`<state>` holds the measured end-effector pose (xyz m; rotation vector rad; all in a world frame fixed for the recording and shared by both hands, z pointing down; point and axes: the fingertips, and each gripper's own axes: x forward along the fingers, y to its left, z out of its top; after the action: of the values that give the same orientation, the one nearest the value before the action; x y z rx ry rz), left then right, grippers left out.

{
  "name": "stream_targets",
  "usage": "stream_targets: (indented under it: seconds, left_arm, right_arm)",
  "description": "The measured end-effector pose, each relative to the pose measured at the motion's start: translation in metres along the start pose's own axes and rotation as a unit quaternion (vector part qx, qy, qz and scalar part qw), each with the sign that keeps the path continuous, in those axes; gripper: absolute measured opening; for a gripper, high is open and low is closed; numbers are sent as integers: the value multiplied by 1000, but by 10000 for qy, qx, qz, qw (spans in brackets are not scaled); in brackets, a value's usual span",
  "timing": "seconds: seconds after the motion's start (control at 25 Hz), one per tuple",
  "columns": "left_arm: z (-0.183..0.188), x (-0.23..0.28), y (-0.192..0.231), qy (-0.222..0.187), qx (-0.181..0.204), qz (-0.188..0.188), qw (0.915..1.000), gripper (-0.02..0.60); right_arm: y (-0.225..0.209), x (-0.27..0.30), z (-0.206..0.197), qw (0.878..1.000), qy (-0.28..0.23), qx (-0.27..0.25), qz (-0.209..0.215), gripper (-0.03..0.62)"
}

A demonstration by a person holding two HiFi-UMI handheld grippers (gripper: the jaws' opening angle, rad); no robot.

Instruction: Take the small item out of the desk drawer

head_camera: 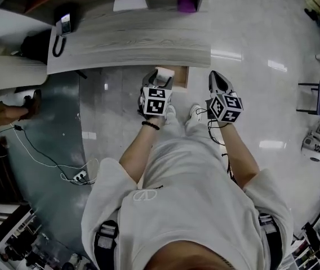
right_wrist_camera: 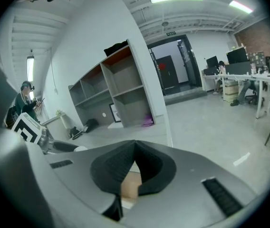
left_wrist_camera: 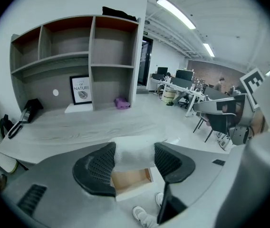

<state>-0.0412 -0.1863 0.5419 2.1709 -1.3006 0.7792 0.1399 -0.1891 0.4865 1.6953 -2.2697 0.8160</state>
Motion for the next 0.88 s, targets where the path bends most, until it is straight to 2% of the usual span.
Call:
stream_targets:
  seconds: [0.32, 0.52, 0.64, 0.88]
  left_arm:
    - [59, -41, 9, -669, 326, 119, 9972, 253]
    - [94, -70, 9, -1190, 287, 48, 9925, 253]
    - [115, -90, 9, -1520, 241, 18, 9881, 253]
    - [168, -137, 4, -2261, 568, 119, 9724, 253]
  right_arm:
    - [-4, -28, 56, 9990, -432, -41, -127, 2]
    - [-4, -54, 96, 9966, -769, -256, -131, 2]
    - [1, -68, 122, 9945, -949, -447, -81, 2]
    - [9, -101, 178, 9867, -1527, -559, -9, 2]
